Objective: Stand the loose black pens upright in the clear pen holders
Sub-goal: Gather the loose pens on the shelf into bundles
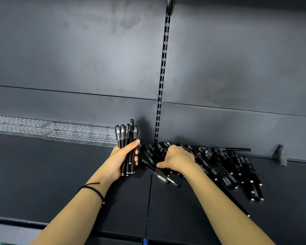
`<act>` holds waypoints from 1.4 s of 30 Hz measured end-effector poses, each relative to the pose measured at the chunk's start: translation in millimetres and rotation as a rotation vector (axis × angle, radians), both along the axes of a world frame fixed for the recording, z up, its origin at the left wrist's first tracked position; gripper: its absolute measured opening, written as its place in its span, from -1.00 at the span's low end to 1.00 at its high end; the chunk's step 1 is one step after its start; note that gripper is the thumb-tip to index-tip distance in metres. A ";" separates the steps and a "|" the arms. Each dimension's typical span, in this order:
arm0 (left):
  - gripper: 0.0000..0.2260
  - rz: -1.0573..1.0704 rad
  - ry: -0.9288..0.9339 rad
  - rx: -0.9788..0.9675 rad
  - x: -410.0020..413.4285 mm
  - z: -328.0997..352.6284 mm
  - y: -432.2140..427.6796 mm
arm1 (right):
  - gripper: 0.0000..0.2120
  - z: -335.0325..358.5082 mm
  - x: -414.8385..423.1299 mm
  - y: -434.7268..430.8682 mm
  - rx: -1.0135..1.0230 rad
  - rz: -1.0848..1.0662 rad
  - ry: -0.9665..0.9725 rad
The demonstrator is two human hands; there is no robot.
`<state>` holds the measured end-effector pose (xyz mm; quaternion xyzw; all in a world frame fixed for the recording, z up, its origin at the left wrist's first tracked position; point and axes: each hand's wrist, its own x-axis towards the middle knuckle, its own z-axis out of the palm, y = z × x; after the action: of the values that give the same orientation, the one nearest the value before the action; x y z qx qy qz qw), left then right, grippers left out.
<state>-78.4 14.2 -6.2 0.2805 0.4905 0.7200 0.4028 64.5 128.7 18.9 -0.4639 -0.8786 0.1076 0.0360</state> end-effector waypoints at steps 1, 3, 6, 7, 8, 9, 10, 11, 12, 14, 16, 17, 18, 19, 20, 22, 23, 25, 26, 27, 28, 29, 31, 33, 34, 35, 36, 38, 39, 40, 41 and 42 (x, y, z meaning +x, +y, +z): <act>-0.83 0.001 -0.002 0.000 0.1 -0.3 0.1 | -0.66 -0.5 1.2 0.2 -0.011 0.018 -0.012; -0.83 0.000 -0.004 -0.001 0.2 -0.3 0.3 | -0.71 -1.0 2.4 -1.7 -0.010 0.043 -0.010; -0.84 0.002 -0.004 -0.006 -0.1 -0.4 1.0 | -0.78 -2.8 1.0 -5.4 0.018 0.024 0.026; -0.84 0.002 -0.004 -0.009 -0.4 -0.4 0.8 | -0.77 -4.5 0.7 -6.7 0.046 0.012 0.030; -0.84 0.001 -0.006 -0.011 -0.9 -0.5 0.8 | -0.70 -5.7 0.0 -8.6 0.089 -0.002 0.035; -0.84 -0.001 -0.008 -0.012 -1.5 -0.6 0.5 | -0.67 -8.1 -0.6 -8.9 0.133 -0.011 0.045; -0.84 -0.002 -0.012 -0.012 -2.3 -0.9 0.4 | -0.67 -8.6 -0.7 -10.3 0.175 -0.010 0.063; -0.84 -0.002 -0.018 -0.010 -2.8 -1.3 0.0 | -0.70 -9.8 -0.3 -10.2 0.193 -0.010 0.083; -0.84 -0.002 -0.027 -0.007 -3.3 -1.7 -0.1 | -0.74 -9.8 0.3 -10.5 0.201 -0.008 0.102; -0.85 -0.002 -0.044 -0.001 -3.4 -2.3 -0.3 | -0.73 -9.9 2.8 -8.1 0.162 -0.011 0.147; -0.87 0.001 -0.052 -0.004 -2.8 -2.2 -0.6 | -0.76 -10.7 5.8 -0.9 0.059 -0.027 0.231; -0.87 0.004 -0.053 -0.011 -2.9 -2.1 -0.9 | -0.77 -10.8 7.8 2.8 -0.002 -0.036 0.279; -0.87 0.005 -0.052 -0.022 -2.9 -1.8 -0.8 | -0.76 -11.4 10.1 6.6 -0.057 -0.040 0.328; -0.86 0.005 -0.052 -0.034 -3.0 -1.5 -0.9 | -0.74 -12.6 12.1 10.6 -0.105 -0.041 0.378; -0.85 0.007 -0.056 -0.041 -3.3 -1.2 -0.6 | -0.73 -13.6 13.8 13.7 -0.149 -0.044 0.434; -0.86 0.014 -0.078 -0.042 -4.1 -1.0 0.3 | -0.73 -15.3 17.4 17.2 -0.220 -0.068 0.570; -0.87 0.017 -0.090 -0.042 -4.5 -1.1 0.5 | -0.73 -15.2 19.1 17.7 -0.250 -0.080 0.634; -0.88 0.021 -0.104 -0.038 -4.9 -2.0 0.7 | -0.75 -12.4 22.4 15.0 -0.333 -0.083 0.745; -0.89 0.022 -0.104 -0.037 -5.0 -2.7 0.6 | -0.78 -9.7 23.0 12.1 -0.396 -0.077 0.798; -0.91 0.024 -0.097 -0.040 -4.9 -3.0 0.3 | -0.82 -6.7 22.9 8.2 -0.476 -0.070 0.852; -0.92 0.028 -0.090 -0.047 -3.9 -2.9 0.4 | -0.86 -4.0 21.9 4.1 -0.573 -0.064 0.905; -0.92 0.033 -0.091 -0.052 -2.1 -2.6 0.3 | -0.88 -1.6 20.6 0.0 -0.680 -0.063 0.951; -0.87 0.033 -0.136 -0.035 3.6 -1.2 0.6 | -0.90 1.0 16.2 -7.6 -0.881 -0.061 0.992; -0.85 0.026 -0.203 0.017 8.3 0.5 0.9 | -0.90 -0.2 10.8 -15.4 -1.013 -0.028 0.977; -0.86 0.031 -0.224 0.046 9.8 1.0 0.9 | -0.90 -1.9 8.4 -17.9 -1.054 -0.007 0.970; -0.88 0.038 -0.230 0.064 10.6 1.5 0.6 | -0.88 -3.7 6.1 -20.2 -1.084 0.014 0.964; -0.88 0.044 -0.225 0.067 10.5 1.5 0.2 | -0.84 -5.9 4.0 -21.4 -1.103 0.037 0.956; -0.84 0.040 -0.211 0.052 10.5 0.9 -0.5 | -0.84 -9.6 1.4 -23.8 -1.106 0.082 0.923; -0.80 0.036 -0.206 0.045 10.2 0.5 -0.8 | -0.88 -10.9 0.8 -25.4 -1.098 0.102 0.902; -0.76 0.034 -0.200 0.042 10.0 0.2 -0.8 | -0.88 -12.1 -0.1 -26.6 -1.087 0.119 0.883; -0.73 0.035 -0.195 0.040 9.6 0.2 -0.9 | -0.85 -13.0 -0.7 -27.7 -1.073 0.132 0.869; -0.72 0.035 -0.191 0.040 9.5 0.4 -1.0 | -0.81 -13.0 -0.9 -28.8 -1.055 0.144 0.858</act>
<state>-69.0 13.2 -5.9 0.2097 0.4403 0.7601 0.4294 63.6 99.9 5.9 -0.2763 -0.6451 0.6979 0.1429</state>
